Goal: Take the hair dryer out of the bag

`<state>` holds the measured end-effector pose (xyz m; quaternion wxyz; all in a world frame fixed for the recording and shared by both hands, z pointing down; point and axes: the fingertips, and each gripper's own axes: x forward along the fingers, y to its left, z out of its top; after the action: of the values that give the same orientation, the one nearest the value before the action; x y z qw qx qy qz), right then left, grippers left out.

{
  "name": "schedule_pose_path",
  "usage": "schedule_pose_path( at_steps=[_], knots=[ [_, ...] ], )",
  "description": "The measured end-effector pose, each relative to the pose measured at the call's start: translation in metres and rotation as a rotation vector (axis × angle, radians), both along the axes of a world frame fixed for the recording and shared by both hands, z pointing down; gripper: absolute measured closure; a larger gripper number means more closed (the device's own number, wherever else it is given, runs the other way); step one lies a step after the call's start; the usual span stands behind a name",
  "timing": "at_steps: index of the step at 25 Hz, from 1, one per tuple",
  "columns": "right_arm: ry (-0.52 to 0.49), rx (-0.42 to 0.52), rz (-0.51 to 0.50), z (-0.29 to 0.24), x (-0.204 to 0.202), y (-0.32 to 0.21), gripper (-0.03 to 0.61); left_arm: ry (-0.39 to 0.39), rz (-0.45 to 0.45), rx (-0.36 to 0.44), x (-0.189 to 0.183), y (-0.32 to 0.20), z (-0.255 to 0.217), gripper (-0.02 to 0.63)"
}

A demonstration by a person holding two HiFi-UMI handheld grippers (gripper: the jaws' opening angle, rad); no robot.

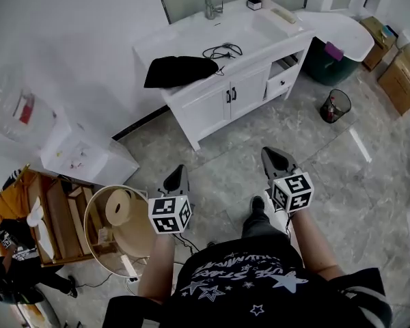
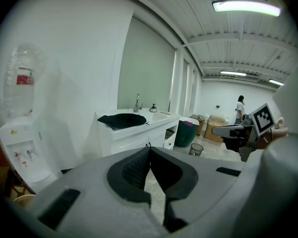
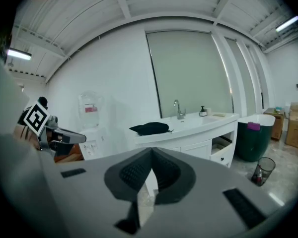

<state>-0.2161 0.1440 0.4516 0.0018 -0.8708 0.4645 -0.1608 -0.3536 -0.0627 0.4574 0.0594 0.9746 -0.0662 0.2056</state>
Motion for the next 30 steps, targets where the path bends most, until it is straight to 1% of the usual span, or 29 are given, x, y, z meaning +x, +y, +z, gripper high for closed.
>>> schedule_pose_path(
  at_steps=[5, 8, 11, 15, 19, 23, 27, 30],
  knots=[
    [-0.007, 0.013, -0.004, -0.003, 0.093, 0.025, 0.572, -0.017, -0.027, 0.032, 0.075, 0.018, -0.005, 0.603],
    [-0.023, 0.012, -0.028, -0.002, 0.133, 0.037, 0.572, -0.011, -0.073, 0.038, 0.111, 0.022, -0.012, 0.603],
    [-0.029, 0.012, -0.058, 0.001, 0.165, 0.043, 0.572, 0.006, -0.128, 0.041, 0.138, 0.023, -0.018, 0.603],
    [-0.033, 0.031, -0.078, 0.001, 0.193, 0.045, 0.572, 0.008, -0.16, 0.046, 0.162, 0.028, -0.021, 0.603],
    [-0.052, 0.038, -0.097, 0.005, 0.207, 0.041, 0.572, -0.004, -0.154, 0.061, 0.182, 0.032, -0.022, 0.603],
    [-0.052, 0.039, -0.11, 0.008, 0.222, 0.034, 0.572, 0.004, -0.151, 0.066, 0.206, 0.029, -0.022, 0.603],
    [-0.045, 0.051, -0.097, 0.004, 0.243, 0.032, 0.572, 0.003, -0.136, 0.053, 0.233, 0.024, -0.013, 0.603],
    [-0.036, 0.043, -0.069, 0.004, 0.27, 0.033, 0.572, 0.005, -0.117, 0.048, 0.266, 0.016, -0.006, 0.603]
  ],
)
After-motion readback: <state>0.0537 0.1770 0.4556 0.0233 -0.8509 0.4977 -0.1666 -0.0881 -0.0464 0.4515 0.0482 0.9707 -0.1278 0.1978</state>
